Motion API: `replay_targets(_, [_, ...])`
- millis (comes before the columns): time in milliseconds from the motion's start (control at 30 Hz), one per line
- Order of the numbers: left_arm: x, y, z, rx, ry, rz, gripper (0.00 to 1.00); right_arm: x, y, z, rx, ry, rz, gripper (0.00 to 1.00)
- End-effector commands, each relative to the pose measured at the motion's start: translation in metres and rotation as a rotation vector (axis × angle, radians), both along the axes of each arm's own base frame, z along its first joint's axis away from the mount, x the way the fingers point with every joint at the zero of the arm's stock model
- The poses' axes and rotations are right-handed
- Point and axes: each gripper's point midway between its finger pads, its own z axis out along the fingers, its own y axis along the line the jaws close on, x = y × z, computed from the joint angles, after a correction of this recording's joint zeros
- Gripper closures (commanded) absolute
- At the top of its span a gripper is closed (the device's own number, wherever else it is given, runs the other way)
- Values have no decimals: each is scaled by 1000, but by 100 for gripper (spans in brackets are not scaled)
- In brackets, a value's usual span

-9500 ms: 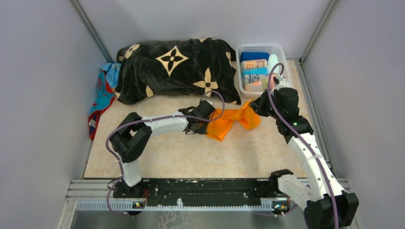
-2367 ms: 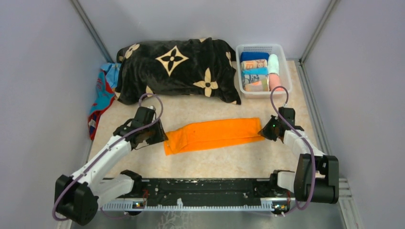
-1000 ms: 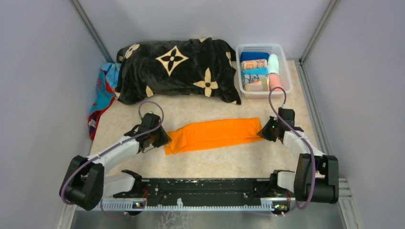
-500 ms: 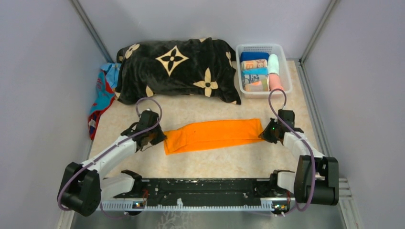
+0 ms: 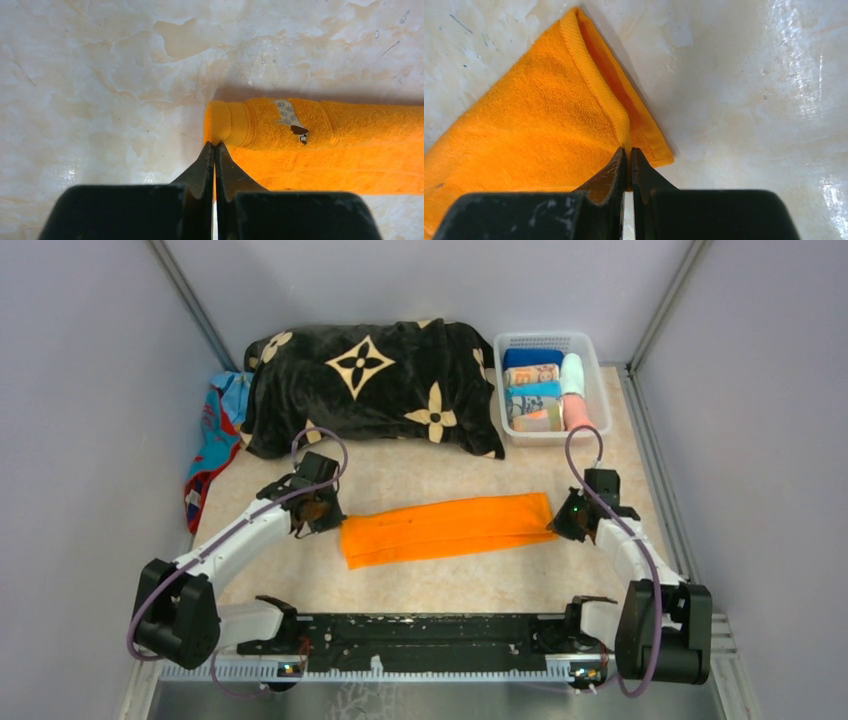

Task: Roll the towels
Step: Fold the towel at the center of the board.

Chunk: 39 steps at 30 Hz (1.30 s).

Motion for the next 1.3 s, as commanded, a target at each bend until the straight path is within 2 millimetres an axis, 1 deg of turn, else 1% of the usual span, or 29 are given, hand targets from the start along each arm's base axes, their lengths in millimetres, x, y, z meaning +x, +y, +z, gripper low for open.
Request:
replay_targets(0, [-7,7,3,50,56,-33,100,18,-13,35,-58,-94,-17,94])
replay_targets(167, [-8,5,8,52,70,-56,100,17,-19,45,-86,-82,-32,94])
replay_targets(267, [-9,4,13,49,75,-72,98,16,-21,48,-93,-68,-40,94])
replay_targets(333, [-12,2,12,37,86,-89,96,14,-23,47,-101,-56,-54,94])
replay_targets(433, [-19,0,4,27,125,-91,96,11,-22,44,-97,-40,-59,94])
replay_targets(567, [-26,-1,-14,14,159,-88,94,8,-15,33,-55,-24,-56,94])
replay_targets(733, [-24,-3,-35,22,203,-84,93,2,-13,10,-41,30,-60,93])
replay_targets(800, [-26,-4,-42,23,233,-88,95,-1,-11,4,-31,48,-54,92])
replay_targets(900, [-27,-1,-49,46,251,-80,95,-4,-8,2,-18,51,-48,89])
replay_targets(1000, [-25,0,-49,53,248,-71,95,-4,-5,5,1,40,-41,85])
replay_targets(1133, [-20,3,-44,77,234,-68,93,-4,-13,12,-37,10,-83,86])
replay_targets(1233, [-16,8,-41,106,228,-64,86,-3,-17,16,-54,-1,-97,86])
replay_targets(1267, [-16,9,-40,112,227,-61,84,-3,-17,17,-55,0,-96,85])
